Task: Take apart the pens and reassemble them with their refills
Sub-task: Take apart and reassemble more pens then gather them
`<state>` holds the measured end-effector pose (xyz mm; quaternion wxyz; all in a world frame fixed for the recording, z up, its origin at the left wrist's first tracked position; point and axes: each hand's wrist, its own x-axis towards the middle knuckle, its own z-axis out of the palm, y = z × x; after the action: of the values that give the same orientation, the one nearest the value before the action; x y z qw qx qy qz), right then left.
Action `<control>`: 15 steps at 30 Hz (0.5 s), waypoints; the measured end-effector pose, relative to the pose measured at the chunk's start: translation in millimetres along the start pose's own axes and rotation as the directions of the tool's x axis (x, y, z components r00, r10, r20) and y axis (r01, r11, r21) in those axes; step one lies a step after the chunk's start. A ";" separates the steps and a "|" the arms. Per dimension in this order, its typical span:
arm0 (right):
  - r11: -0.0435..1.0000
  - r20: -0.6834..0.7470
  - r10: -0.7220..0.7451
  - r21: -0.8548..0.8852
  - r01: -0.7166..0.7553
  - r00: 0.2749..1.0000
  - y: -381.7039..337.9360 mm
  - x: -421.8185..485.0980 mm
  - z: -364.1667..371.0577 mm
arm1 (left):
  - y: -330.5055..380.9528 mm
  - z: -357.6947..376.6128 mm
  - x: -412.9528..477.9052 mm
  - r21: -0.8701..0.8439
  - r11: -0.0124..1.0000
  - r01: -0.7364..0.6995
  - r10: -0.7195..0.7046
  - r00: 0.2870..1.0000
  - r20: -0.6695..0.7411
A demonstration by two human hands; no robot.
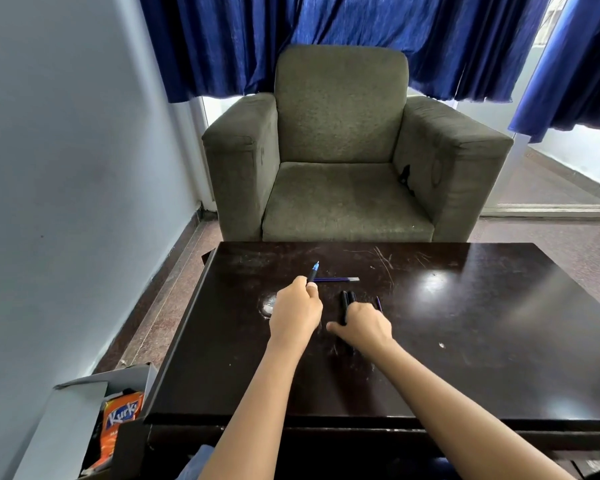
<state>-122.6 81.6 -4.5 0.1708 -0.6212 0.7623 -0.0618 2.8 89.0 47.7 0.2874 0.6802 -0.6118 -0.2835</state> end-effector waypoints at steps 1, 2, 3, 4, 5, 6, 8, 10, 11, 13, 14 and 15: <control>0.999 -0.002 -0.017 -0.046 0.017 1.000 -1.8 -0.5 4.7 | -0.4 0.7 0.0 0.000 1.000 -0.010 0.010 1.000 0.000; 0.997 -0.005 -0.028 -0.079 0.028 1.000 -2.5 -0.1 9.0 | -0.4 1.0 0.0 -0.004 1.000 -0.017 0.017 1.000 0.002; 0.994 -0.009 -0.032 -0.107 0.031 0.999 -3.2 0.1 12.1 | -0.1 0.8 0.1 -0.009 1.000 -0.019 0.019 1.000 0.001; 0.991 -0.007 -0.033 -0.131 0.032 0.999 -3.9 0.3 14.7 | 0.6 0.3 0.5 -0.008 1.000 -0.015 0.015 1.000 0.002; 0.989 -0.005 -0.035 -0.147 0.034 0.999 -5.1 0.0 15.6 | 0.9 0.2 1.3 -0.006 1.000 -0.006 0.006 1.000 0.001; 0.988 -0.006 -0.036 -0.153 0.035 0.999 -6.0 0.5 16.6 | 1.3 -0.4 2.0 -0.009 1.000 0.008 -0.008 1.000 -0.001; 0.989 -0.008 -0.033 -0.143 0.031 0.999 -7.8 1.6 16.5 | 0.2 0.3 4.3 -0.023 1.000 0.021 -0.021 1.000 -0.001; 0.994 -0.014 -0.022 -0.106 0.021 1.000 -10.3 3.3 11.7 | -0.1 0.9 4.7 -0.036 0.999 0.020 -0.020 1.000 -0.003; 0.999 -0.029 -0.009 -0.048 0.008 1.000 -11.1 4.5 6.9 | -0.3 1.2 4.6 -0.049 0.999 0.017 -0.018 1.000 -0.006; 0.981 -0.064 -0.007 0.195 0.019 0.998 -12.1 8.4 -5.1 | -1.6 2.5 4.9 -0.066 0.998 0.004 -0.005 1.000 -0.017; 0.935 -0.074 -0.027 0.352 0.051 0.997 -12.5 10.0 -11.6 | -1.8 2.8 4.6 -0.062 0.998 -0.007 0.006 1.000 -0.023; 0.866 -0.068 -0.042 0.495 0.070 0.997 -14.1 10.2 -18.9 | -1.8 2.9 4.0 -0.051 0.998 -0.020 0.019 0.999 -0.029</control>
<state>-117.6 66.4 15.6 0.3020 -0.5761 0.7069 -0.2778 2.2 85.0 44.3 0.3164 0.6705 -0.6068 -0.2867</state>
